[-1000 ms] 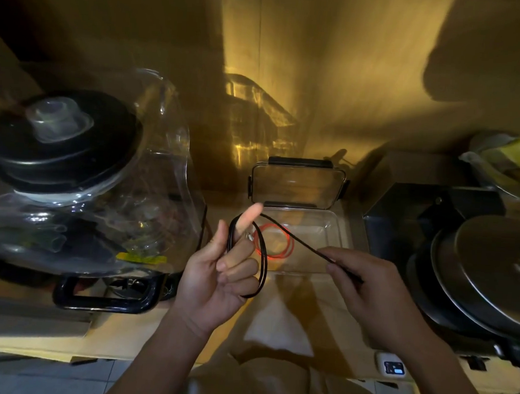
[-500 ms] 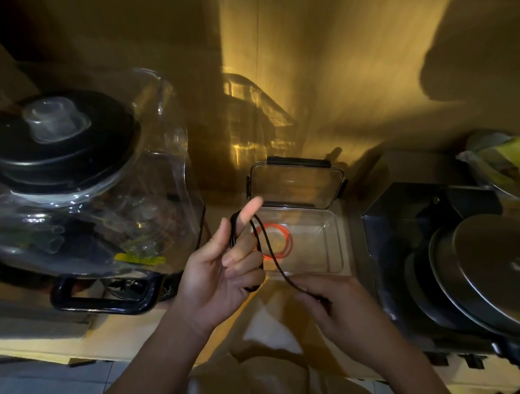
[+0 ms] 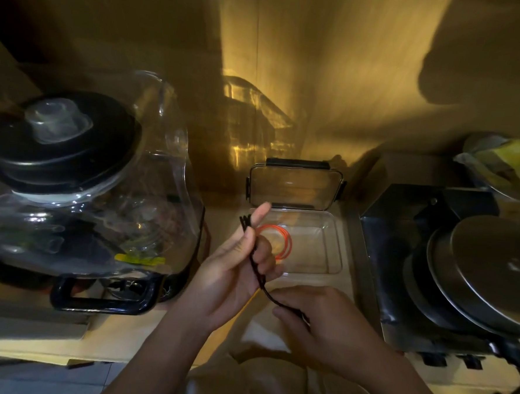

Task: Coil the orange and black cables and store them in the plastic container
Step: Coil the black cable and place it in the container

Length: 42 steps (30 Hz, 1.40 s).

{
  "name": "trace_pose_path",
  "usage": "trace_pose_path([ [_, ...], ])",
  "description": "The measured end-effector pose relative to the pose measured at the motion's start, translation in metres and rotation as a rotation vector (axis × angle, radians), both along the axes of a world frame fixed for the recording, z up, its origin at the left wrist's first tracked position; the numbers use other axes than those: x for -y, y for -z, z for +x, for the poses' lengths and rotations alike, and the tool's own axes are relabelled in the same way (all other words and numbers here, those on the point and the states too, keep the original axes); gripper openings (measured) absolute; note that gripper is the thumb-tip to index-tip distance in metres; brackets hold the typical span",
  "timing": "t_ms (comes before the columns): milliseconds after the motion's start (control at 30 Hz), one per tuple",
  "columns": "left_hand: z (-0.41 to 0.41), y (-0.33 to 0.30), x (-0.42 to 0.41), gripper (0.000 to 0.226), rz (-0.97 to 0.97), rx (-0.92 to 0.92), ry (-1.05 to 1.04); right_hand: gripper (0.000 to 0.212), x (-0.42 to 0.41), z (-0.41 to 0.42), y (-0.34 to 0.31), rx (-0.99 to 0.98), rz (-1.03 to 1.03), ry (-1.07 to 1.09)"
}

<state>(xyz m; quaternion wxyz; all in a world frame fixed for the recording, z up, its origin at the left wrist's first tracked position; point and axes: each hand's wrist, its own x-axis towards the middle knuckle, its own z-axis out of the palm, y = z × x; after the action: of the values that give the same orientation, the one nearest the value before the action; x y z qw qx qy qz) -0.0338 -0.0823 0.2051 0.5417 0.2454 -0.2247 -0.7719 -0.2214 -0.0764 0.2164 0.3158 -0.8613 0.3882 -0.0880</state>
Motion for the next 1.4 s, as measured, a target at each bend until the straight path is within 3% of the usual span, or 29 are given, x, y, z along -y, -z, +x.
trace_pose_path([
  [267, -0.008, 0.006, -0.003, 0.042, -0.145, 0.752, 0.097, 0.011, 0.002, -0.005, -0.012, 0.018, -0.018, 0.032],
  [367, -0.009, 0.005, -0.005, 0.021, -0.155, 0.838, 0.133, 0.017, 0.005, -0.013, -0.021, 0.079, -0.015, 0.086],
  [467, -0.012, 0.002, -0.007, 0.025, -0.176, 0.847, 0.2, 0.015, 0.012, -0.022, -0.028, 0.186, -0.024, 0.131],
  [633, -0.012, 0.001, -0.007, 0.044, -0.05, 0.699, 0.353, 0.011, 0.028, -0.033, -0.039, 0.24, -0.183, 0.206],
  [800, -0.014, -0.004, -0.006, 0.032, -0.046, 0.545, 0.371, 0.016, 0.036, -0.034, -0.034, 0.307, -0.272, 0.36],
  [967, -0.016, -0.007, -0.005, 0.036, 0.008, 0.295, 0.409, 0.01, 0.041, -0.029, -0.024, 0.383, -0.183, 0.451],
  [1200, -0.011, -0.001, -0.006, 0.023, 0.137, -0.131, 0.425, 0.008, 0.033, -0.022, -0.017, 0.46, -0.055, 0.503],
  [1400, -0.011, -0.002, -0.006, 0.018, 0.152, -0.266, 0.288, 0.023, 0.02, -0.016, -0.01, 0.337, 0.005, 0.445],
])
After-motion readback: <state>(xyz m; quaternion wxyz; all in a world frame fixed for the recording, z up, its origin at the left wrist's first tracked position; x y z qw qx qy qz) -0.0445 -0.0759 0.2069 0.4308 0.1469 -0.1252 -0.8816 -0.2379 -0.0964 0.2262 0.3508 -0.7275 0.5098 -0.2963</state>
